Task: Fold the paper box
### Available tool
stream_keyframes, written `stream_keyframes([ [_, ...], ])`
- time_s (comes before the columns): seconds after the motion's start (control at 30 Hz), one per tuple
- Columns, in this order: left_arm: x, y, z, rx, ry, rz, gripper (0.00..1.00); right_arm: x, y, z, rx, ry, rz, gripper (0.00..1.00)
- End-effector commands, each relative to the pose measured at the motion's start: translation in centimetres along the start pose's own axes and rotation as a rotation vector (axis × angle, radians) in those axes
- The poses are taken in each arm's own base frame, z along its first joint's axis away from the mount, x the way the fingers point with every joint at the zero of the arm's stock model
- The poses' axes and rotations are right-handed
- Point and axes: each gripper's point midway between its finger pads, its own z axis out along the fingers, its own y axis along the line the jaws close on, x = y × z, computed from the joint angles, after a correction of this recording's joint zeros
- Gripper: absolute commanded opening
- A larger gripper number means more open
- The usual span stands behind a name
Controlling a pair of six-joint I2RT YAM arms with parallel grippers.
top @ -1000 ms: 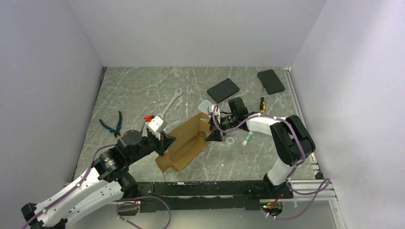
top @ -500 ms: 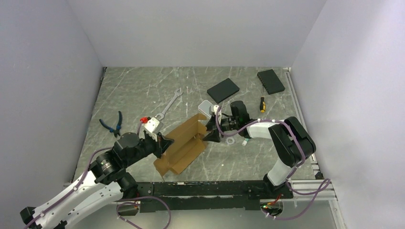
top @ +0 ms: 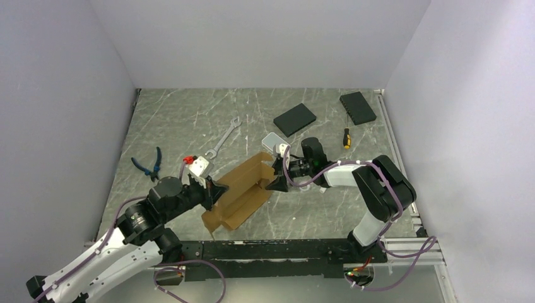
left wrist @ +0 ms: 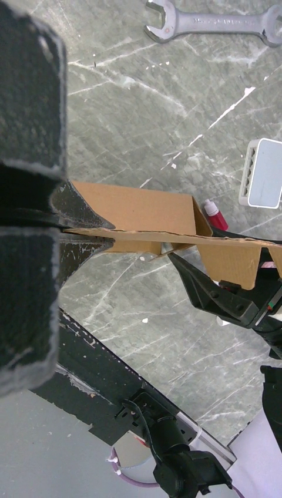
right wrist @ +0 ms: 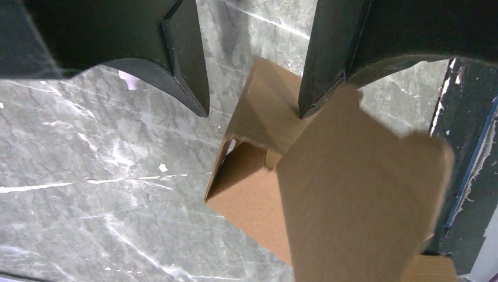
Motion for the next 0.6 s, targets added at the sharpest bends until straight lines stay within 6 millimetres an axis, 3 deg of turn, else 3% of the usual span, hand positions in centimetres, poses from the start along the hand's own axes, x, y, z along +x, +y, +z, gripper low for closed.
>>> stream_keyframes([
  [0.0, -0.5, 0.4, -0.9, -0.027, -0.028, -0.024, 0.0, -1.5, -0.4, 0.1, 0.013, -0.043, -0.071, 0.61],
  [0.57, -0.3, -0.1, -0.4, 0.0, -0.017, -0.021, 0.0, -1.2, 0.7, 0.8, -0.023, -0.04, -0.059, 0.58],
])
